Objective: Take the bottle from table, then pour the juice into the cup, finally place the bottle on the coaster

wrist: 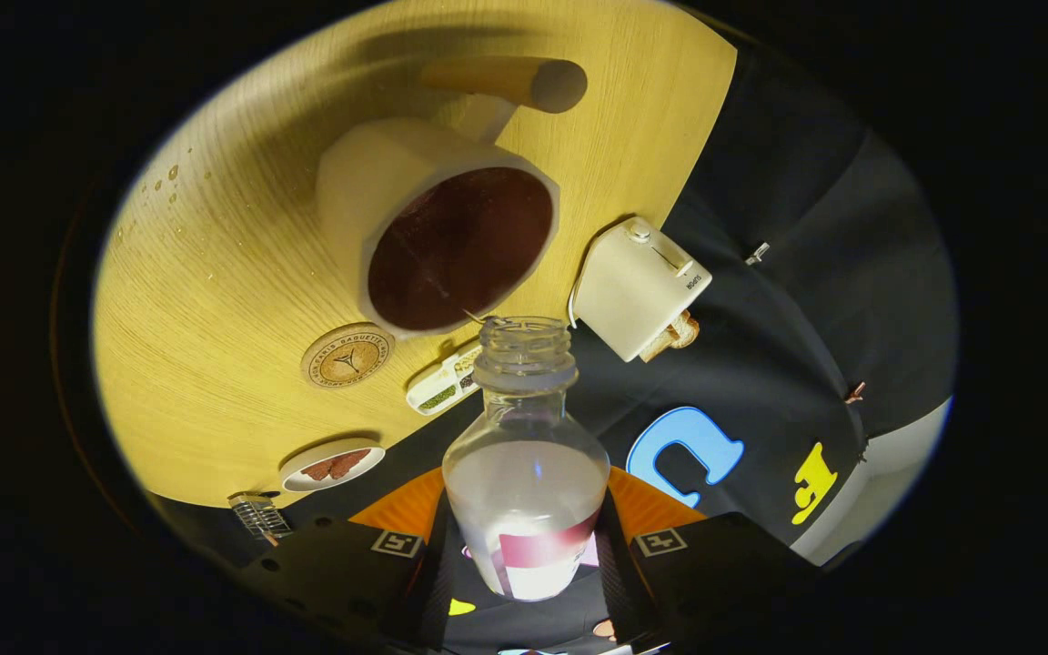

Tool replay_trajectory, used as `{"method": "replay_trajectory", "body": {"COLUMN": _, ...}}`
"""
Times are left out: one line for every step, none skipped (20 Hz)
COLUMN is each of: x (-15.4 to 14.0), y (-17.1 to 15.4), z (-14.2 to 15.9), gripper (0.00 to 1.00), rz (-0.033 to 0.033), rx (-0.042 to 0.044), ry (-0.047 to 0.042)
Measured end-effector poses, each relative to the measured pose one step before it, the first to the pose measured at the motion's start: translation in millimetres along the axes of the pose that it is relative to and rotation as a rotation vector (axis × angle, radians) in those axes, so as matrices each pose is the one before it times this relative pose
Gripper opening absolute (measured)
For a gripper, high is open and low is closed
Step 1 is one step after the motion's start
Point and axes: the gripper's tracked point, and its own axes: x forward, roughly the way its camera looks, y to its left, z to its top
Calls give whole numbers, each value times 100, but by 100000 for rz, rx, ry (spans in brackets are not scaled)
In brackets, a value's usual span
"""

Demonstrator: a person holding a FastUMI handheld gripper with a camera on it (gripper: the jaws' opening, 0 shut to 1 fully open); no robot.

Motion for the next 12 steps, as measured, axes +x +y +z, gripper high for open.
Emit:
{"method": "replay_trajectory", "body": {"x": -35, "y": 105, "z": 39, "gripper": 69, "rz": 465, "rx": -78, "ry": 66}}
{"method": "replay_trajectory", "body": {"x": -17, "y": 33, "z": -54, "gripper": 69, "rz": 431, "rx": -95, "ry": 100}}
{"method": "replay_trajectory", "body": {"x": 25, "y": 18, "z": -3, "gripper": 69, "rz": 199, "rx": -77, "ry": 38}}
{"method": "replay_trajectory", "body": {"x": -6, "y": -49, "z": -20, "gripper": 69, "rz": 178, "rx": 111, "ry": 99}}
{"method": "replay_trajectory", "body": {"x": -18, "y": 38, "z": -35, "gripper": 69, "rz": 449, "rx": 383, "ry": 445}}
{"method": "replay_trajectory", "body": {"x": 14, "y": 1, "z": -92, "gripper": 69, "rz": 298, "rx": 557, "ry": 471}}
{"method": "replay_trajectory", "body": {"x": 8, "y": -67, "z": -17, "gripper": 69, "rz": 210, "rx": 309, "ry": 488}}
{"method": "replay_trajectory", "body": {"x": -55, "y": -56, "z": -15, "gripper": 69, "rz": 243, "rx": 153, "ry": 388}}
{"method": "replay_trajectory", "body": {"x": 67, "y": 19, "z": 68, "gripper": 69, "rz": 426, "rx": 140, "ry": 309}}
{"method": "replay_trajectory", "body": {"x": -37, "y": 4, "z": 21, "gripper": 69, "rz": 462, "rx": 100, "ry": 146}}
{"method": "replay_trajectory", "body": {"x": 24, "y": -10, "z": 137, "gripper": 69, "rz": 294, "rx": 73, "ry": -2}}
{"method": "replay_trajectory", "body": {"x": -88, "y": 7, "z": 18, "gripper": 69, "rz": 257, "rx": 71, "ry": 12}}
